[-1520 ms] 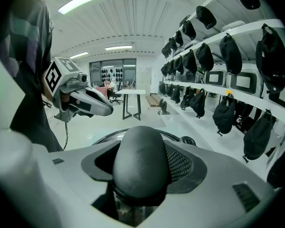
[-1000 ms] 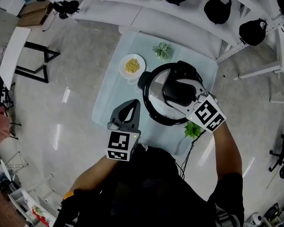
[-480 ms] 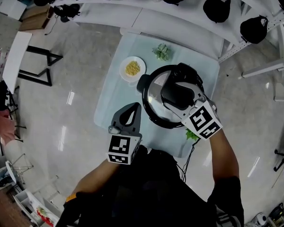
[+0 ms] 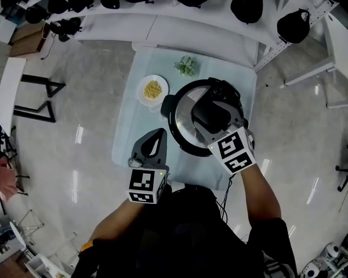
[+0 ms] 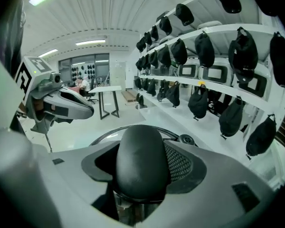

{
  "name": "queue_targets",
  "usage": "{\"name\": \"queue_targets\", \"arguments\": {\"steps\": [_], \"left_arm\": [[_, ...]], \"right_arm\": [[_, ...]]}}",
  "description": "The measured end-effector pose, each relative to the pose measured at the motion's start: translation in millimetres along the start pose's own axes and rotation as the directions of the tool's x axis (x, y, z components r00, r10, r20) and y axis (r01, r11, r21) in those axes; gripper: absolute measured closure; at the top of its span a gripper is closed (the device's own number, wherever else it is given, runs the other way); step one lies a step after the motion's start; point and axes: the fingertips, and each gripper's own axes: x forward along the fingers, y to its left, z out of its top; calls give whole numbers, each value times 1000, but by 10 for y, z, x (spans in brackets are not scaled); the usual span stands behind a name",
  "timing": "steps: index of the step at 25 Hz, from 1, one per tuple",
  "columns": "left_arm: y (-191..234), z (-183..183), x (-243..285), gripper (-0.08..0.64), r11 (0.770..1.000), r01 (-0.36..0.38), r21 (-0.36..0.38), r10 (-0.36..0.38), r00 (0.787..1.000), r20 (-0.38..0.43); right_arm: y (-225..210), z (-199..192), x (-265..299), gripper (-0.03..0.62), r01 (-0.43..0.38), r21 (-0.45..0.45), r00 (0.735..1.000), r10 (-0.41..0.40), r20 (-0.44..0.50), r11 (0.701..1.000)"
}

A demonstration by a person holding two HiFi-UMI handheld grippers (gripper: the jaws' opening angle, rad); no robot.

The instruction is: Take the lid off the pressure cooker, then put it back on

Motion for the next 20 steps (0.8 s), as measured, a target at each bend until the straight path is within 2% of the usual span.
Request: {"name": "queue_targets", "arguments": {"steps": [3, 5, 7, 12, 20], "left_arm": [[37, 84, -3, 552, 1000, 22, 3, -22, 999, 26], [44, 137, -1, 552, 999, 32, 4, -32, 999, 42], [34, 172, -11, 554, 999, 41, 4, -42, 998, 51], [52, 263, -55, 552, 998, 60, 5, -61, 996, 72], [148, 364, -229, 552, 998, 69, 14, -70, 992, 108]], "right_arm": [[-73, 99, -56, 299, 72, 109, 997, -75, 24, 991], [-142, 193, -119, 299, 116, 141, 992, -123, 39, 983], [-159, 250, -191, 299, 142, 138, 988, -150, 45, 980], [-65, 340, -326, 299, 170, 60, 985, -172, 18, 984], [211, 481, -410, 298, 174, 74, 984, -177, 32, 982]]}}
